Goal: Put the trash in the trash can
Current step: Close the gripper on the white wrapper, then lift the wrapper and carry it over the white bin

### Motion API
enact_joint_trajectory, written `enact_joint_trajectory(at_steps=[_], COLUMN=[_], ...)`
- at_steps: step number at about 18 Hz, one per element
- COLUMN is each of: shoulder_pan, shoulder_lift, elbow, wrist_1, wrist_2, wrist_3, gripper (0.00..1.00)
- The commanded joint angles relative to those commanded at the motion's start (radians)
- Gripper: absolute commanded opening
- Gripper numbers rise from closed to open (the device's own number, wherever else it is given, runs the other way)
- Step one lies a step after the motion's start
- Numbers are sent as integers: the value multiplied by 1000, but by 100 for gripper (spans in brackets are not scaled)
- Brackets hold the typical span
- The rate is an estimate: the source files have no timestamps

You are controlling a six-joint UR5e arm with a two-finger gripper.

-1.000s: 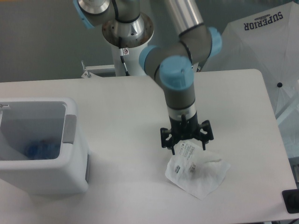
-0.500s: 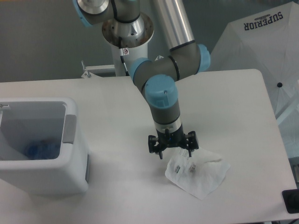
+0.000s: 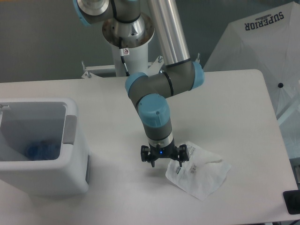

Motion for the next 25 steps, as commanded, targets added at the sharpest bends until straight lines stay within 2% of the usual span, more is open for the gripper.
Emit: enact_joint_trajectory(at_steps=[3, 9, 11, 13, 15, 16, 17, 19, 25], shoulder_pan=[0, 5, 5, 8, 21, 25, 26, 37, 55], shoulder_lift=[-17, -31, -38, -42, -38, -34, -32, -23, 38], elbow=[23, 23, 26, 28, 28, 28, 28, 31, 32], wrist_1=[-2, -2, -2, -2, -5, -5, -5, -5, -18], wrist_2=[0, 3, 3, 3, 3, 2, 0, -3, -24], wrist_3=[11, 38, 38, 41, 46, 45, 45, 41, 41], gripper=[98, 87, 72, 53, 20, 8, 4, 0, 0])
